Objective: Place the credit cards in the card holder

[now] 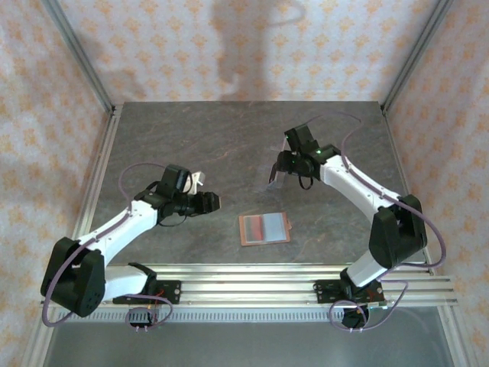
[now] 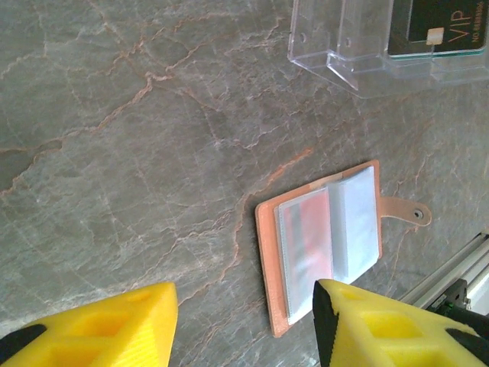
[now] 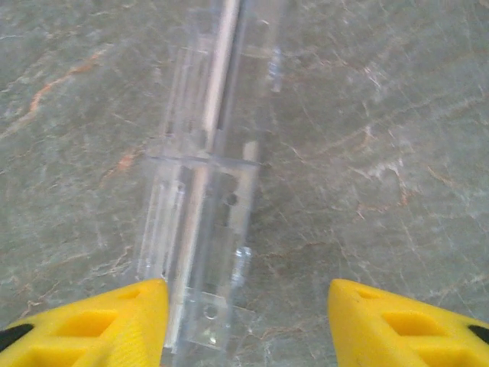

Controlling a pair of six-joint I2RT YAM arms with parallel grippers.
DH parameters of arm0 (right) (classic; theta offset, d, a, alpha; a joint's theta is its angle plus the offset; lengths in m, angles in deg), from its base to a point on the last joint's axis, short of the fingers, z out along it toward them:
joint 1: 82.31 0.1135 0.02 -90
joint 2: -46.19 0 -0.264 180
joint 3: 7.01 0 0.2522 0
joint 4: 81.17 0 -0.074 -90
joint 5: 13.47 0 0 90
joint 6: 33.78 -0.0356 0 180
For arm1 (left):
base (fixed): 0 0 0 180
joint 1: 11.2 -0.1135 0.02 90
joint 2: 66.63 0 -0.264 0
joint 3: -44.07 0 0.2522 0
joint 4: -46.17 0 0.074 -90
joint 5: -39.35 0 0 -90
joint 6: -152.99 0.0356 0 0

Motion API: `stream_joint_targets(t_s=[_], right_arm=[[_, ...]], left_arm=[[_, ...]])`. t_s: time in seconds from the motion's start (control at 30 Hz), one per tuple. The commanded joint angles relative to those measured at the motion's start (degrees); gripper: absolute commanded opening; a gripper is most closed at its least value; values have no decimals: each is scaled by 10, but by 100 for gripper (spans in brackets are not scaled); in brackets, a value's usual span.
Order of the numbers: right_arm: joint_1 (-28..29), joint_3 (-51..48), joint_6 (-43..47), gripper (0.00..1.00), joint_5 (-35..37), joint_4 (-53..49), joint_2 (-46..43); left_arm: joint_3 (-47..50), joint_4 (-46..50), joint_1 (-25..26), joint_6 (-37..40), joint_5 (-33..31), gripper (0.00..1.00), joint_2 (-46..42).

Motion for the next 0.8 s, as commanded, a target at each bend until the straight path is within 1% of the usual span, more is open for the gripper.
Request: stream_joint_targets(t_s=[0.0, 0.03, 0.1, 0.13, 0.17, 0.27, 0.33, 0.4, 0.47, 0.6, 0.63, 0.7, 0.77], right_arm=[[24, 29, 20, 64, 15, -57, 39], [28, 40, 10, 68, 33, -68, 51], [31, 58, -2, 71, 60, -84, 72], [35, 63, -4, 76, 76, -88, 79], [38, 68, -5, 78, 88, -93, 85], [42, 81, -5, 78, 98, -104, 107], [42, 88, 0, 78, 107, -112, 120], [42, 91, 4, 76, 125, -121, 128], [42, 92, 7, 73, 136, -125, 126], [42, 101, 21, 62, 140, -131, 118], [42, 104, 24, 60, 144, -134, 117], [42, 112, 29, 56, 152, -144, 117], [42, 118, 34, 53, 153, -151, 117]], left_arm=[[11, -38, -3, -32, -10, 51, -14], [11, -39, -3, -35, -9, 51, -17], [21, -55, -3, -41, -13, 51, -23], [24, -62, -3, -42, -13, 51, -22], [23, -62, -3, -41, -11, 51, -19], [11, -40, -3, -30, 7, 51, -7], [21, -55, -3, -35, 6, 51, -7], [29, -71, -3, -39, 8, 51, -3], [22, -59, -3, -34, 17, 51, 3], [37, -76, -3, -38, 11, 51, -2], [35, -74, -3, -33, 13, 51, 1], [17, -36, -3, -13, 14, 50, 8], [13, -24, -3, -9, 11, 51, 7]])
